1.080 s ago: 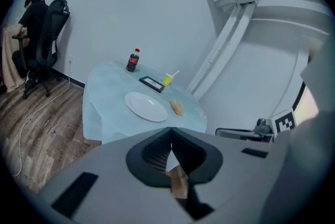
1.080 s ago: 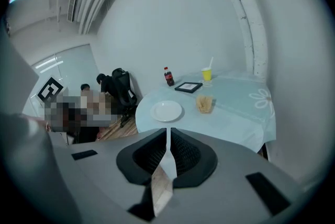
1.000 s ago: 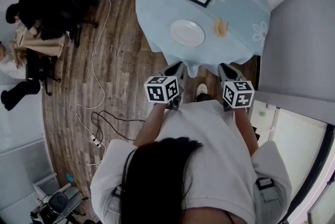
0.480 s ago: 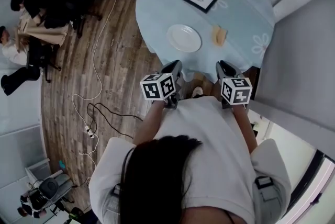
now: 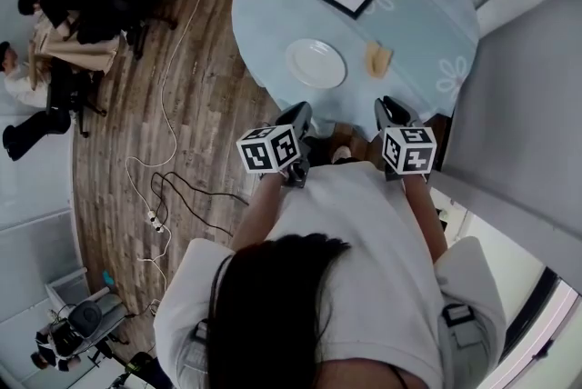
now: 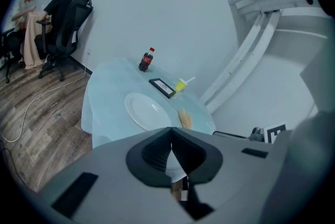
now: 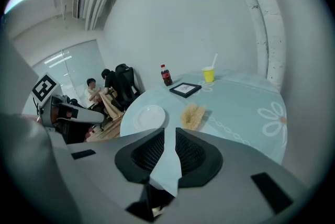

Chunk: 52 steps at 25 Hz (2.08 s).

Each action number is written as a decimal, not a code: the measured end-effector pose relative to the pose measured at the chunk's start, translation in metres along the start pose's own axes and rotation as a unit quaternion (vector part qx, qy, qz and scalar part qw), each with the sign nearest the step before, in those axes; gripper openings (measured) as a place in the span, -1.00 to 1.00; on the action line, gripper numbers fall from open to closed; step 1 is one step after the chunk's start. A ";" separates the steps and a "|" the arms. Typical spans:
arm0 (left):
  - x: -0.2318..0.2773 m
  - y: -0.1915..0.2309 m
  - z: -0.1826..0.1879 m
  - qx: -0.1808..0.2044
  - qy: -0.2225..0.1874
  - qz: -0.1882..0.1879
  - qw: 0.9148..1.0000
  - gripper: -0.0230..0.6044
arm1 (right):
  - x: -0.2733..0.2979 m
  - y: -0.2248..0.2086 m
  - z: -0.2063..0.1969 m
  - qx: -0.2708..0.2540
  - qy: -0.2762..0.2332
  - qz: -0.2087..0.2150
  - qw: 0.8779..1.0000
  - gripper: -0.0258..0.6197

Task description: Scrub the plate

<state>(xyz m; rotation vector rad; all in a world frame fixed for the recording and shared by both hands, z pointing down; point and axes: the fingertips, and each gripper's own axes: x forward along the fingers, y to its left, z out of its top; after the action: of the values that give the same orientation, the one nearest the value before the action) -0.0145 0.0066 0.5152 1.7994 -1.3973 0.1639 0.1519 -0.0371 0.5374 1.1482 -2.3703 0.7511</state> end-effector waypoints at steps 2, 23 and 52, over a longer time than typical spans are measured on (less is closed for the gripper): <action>0.000 0.001 0.000 -0.009 -0.003 0.000 1.000 -0.90 | 0.002 -0.002 0.000 -0.002 0.003 0.001 1.000 -0.73; 0.011 0.052 0.042 -0.044 -0.020 0.031 0.998 -0.90 | 0.066 -0.016 0.013 -0.094 0.062 -0.051 0.992 -0.46; 0.042 0.081 0.087 -0.048 0.000 0.009 0.999 -0.90 | 0.115 -0.055 -0.012 -0.098 0.187 -0.122 0.970 -0.41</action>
<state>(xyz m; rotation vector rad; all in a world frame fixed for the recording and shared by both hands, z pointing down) -0.1005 -0.0854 0.5245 1.7085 -1.3982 0.1033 0.1306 -0.1259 0.6266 1.0800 -1.9019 0.5757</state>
